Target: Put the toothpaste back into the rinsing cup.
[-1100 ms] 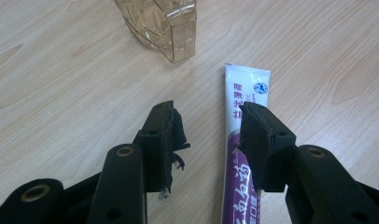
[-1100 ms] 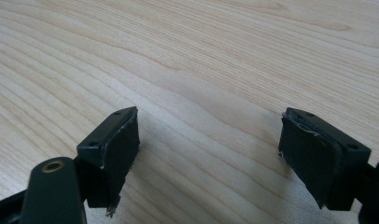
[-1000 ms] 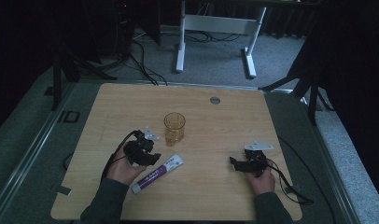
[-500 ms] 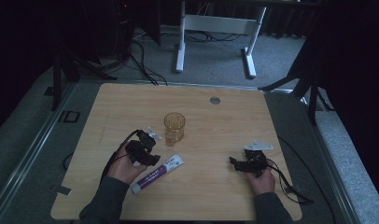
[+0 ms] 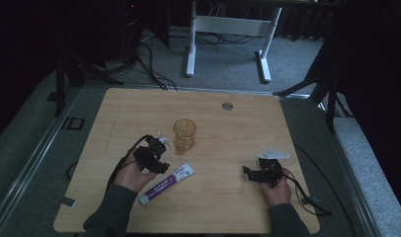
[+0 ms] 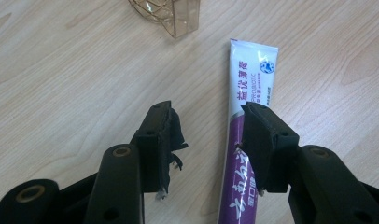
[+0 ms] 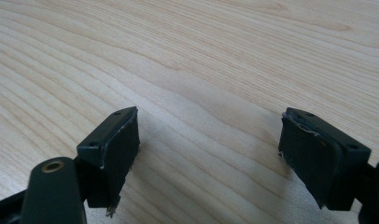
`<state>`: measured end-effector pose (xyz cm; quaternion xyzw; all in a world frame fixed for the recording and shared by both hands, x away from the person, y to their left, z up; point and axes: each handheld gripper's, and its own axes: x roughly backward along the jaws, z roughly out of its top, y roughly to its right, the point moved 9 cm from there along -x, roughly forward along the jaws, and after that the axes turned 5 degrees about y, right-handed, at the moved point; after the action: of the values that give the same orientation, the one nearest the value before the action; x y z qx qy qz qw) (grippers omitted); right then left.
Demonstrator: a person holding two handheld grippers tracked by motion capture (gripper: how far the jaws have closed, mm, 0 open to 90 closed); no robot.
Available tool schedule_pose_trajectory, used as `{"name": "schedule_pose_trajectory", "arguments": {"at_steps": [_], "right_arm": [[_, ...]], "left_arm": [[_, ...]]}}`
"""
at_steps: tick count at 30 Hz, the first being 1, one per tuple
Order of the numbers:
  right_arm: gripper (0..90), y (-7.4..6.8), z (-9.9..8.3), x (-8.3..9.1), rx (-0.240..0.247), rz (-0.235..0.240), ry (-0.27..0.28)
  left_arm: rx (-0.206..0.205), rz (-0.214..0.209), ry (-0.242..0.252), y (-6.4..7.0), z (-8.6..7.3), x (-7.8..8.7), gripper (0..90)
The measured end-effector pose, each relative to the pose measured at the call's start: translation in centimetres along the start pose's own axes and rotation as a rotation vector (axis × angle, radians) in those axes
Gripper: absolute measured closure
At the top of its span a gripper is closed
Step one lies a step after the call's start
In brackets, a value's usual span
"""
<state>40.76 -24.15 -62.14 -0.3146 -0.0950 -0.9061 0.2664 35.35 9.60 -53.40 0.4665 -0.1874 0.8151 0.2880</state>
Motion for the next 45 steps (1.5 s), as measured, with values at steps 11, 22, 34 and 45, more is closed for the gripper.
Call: {"name": "schedule_pose_trajectory", "arguments": {"at_steps": [11,22,34,45], "right_arm": [[20.2,0.0,0.0,0.0,0.0,0.0,0.0],[20.2,0.0,0.0,0.0,0.0,0.0,0.0],[20.2,0.0,0.0,0.0,0.0,0.0,0.0],[20.2,0.0,0.0,0.0,0.0,0.0,0.0]], "left_arm": [[-0.011,-0.005,-0.047,0.4,-0.1,-0.7,53.4],[-0.023,-0.019,-0.086,1.0,-0.5,-1.3,54.7],[-0.038,-0.022,-0.12,1.7,-0.9,-2.0,55.5],[-0.056,-0.029,-0.141,2.4,-1.1,-2.9,55.8]]}}
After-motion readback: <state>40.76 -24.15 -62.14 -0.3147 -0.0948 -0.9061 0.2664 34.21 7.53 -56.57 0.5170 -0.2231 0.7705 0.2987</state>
